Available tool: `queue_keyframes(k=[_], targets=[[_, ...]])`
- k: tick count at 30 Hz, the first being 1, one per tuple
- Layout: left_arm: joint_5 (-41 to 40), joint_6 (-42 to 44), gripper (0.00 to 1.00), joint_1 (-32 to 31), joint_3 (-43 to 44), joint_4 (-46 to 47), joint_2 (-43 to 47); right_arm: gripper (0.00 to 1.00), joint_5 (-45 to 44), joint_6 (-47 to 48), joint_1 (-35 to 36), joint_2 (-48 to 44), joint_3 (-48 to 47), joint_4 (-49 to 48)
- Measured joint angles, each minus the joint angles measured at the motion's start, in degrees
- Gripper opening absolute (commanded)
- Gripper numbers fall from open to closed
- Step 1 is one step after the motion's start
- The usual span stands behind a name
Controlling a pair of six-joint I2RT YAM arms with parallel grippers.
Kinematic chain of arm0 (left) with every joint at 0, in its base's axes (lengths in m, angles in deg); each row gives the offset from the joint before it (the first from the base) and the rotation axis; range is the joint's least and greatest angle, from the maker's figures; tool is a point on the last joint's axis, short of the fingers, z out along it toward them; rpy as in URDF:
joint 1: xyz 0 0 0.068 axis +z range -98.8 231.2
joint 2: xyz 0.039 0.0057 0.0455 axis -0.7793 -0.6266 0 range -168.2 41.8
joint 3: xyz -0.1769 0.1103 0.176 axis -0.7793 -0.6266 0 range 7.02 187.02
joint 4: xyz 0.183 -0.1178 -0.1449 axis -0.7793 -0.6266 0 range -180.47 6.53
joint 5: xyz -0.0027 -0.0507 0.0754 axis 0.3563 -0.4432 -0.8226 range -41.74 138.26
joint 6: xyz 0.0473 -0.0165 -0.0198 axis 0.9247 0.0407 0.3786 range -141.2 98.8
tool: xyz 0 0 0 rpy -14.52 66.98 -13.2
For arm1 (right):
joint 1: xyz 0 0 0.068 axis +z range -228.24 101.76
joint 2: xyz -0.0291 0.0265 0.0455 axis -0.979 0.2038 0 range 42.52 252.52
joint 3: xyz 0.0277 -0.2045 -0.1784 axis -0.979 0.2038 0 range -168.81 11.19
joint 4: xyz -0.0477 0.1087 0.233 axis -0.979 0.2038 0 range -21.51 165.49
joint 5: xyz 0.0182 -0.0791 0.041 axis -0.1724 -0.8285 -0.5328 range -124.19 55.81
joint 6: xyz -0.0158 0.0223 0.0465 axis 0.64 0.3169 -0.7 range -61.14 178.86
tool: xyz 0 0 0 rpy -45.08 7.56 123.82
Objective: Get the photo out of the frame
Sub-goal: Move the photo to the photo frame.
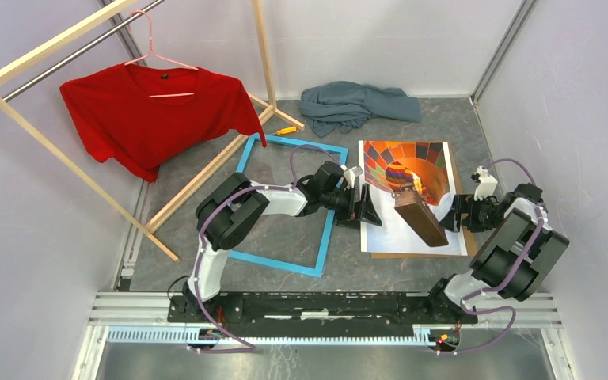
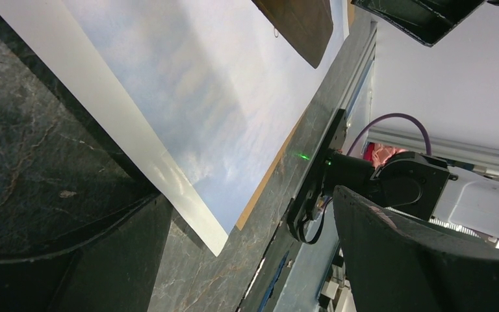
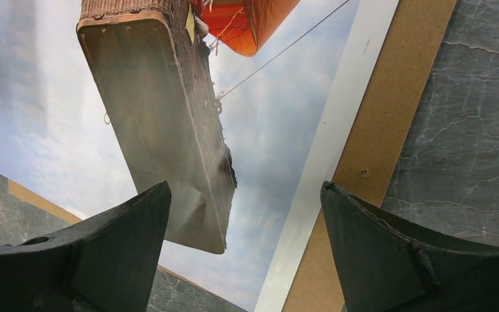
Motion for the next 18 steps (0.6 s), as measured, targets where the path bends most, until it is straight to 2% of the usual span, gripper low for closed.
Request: queue_keyframes(k=[18], targets=[[2.1, -6.5, 0.98, 0.4, -3.8, 7.6, 0.0, 0.92, 0.3, 0.0, 0.0, 0.9, -0.7, 0.4]])
